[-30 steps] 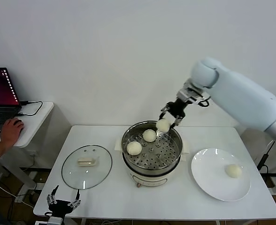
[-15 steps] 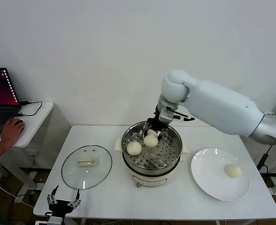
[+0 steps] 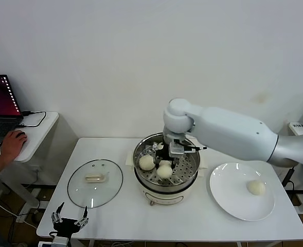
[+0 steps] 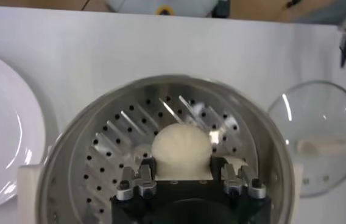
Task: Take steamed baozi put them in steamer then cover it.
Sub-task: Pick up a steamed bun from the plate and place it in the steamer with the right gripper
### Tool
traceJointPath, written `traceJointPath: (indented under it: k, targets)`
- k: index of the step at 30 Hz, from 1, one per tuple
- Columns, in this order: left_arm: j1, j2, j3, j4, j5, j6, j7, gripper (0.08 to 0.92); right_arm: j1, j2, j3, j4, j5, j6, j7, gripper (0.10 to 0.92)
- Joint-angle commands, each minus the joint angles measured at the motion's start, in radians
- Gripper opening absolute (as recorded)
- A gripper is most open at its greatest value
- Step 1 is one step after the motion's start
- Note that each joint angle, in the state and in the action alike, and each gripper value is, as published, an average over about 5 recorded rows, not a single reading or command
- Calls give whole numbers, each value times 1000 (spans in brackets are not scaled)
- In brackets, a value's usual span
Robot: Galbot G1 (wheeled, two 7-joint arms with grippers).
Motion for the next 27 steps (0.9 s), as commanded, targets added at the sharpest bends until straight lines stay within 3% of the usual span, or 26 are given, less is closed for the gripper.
traceJointPath:
  k: [1,16,27]
  targets:
    - [1,2,1,0,0,1,1,823,-28,16,-21,13,-47,8,3,551]
    - [-3,2,0,5,-1,1,2,823,-47,29,-17,-31,-66,-9,11,557]
    - [-2,3,6,8,0,1,2,823,-4,-48,57,-26,42,-110,42,807]
